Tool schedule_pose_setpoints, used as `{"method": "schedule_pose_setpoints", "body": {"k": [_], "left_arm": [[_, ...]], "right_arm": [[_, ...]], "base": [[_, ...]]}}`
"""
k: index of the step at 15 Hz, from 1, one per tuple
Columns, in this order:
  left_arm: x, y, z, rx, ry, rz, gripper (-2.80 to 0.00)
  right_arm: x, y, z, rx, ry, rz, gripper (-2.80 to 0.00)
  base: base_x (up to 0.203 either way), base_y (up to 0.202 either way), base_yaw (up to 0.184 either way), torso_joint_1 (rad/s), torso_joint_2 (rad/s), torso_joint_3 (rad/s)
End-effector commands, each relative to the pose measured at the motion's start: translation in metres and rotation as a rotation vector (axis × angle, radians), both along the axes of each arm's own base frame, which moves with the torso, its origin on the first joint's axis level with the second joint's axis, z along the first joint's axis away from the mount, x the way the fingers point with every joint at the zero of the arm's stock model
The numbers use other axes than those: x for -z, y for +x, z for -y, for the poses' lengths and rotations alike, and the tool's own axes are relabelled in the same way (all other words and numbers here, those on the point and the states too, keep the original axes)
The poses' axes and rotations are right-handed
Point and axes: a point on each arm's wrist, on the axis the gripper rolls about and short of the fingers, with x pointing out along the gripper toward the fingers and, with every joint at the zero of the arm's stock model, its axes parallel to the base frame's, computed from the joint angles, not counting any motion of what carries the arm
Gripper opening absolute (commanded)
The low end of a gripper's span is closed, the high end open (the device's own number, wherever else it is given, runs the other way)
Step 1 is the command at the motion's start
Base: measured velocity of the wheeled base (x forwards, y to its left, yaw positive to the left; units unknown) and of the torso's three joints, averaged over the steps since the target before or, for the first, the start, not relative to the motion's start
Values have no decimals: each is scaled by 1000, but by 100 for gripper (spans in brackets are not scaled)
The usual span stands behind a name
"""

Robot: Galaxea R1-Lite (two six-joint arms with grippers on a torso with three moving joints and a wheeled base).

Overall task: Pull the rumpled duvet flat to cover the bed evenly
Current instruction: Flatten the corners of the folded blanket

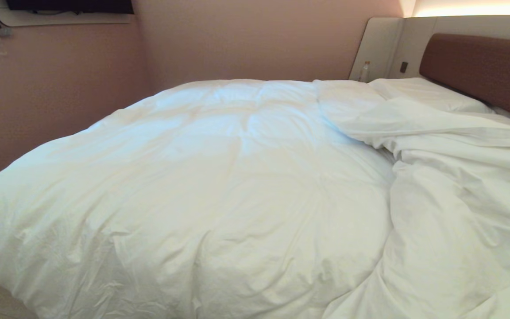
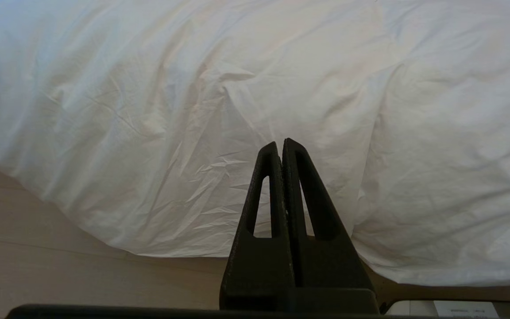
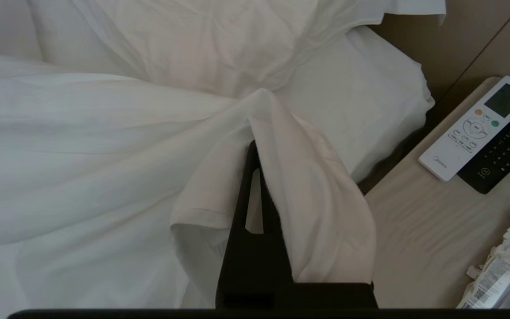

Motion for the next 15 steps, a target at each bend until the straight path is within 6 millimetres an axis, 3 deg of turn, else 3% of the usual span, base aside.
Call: {"method": "schedule_pose_setpoints", "body": {"k": [1,4,9,11,15], "left_arm": [[0,0,0,0,0,-2,-280],[0,0,0,0,0,-2,-280],[0,0,0,0,0,-2,-280],[0,0,0,0,0,-1,-280],[0,0,0,0,0,-2,-280]], "right_arm": [[8,3,10,16,20,-15,-280],[10,7,28,57,16,-27,-280],[0,-13,40,122,-19,-12,-280],[-10,-24,44,150,-48,1,-280],[-10,-26,37,117,-37,13,-280]], "base": [[0,0,0,0,0,0],[0,0,0,0,0,0],[0,0,0,0,0,0],[0,0,0,0,0,0],[0,0,0,0,0,0]]}}
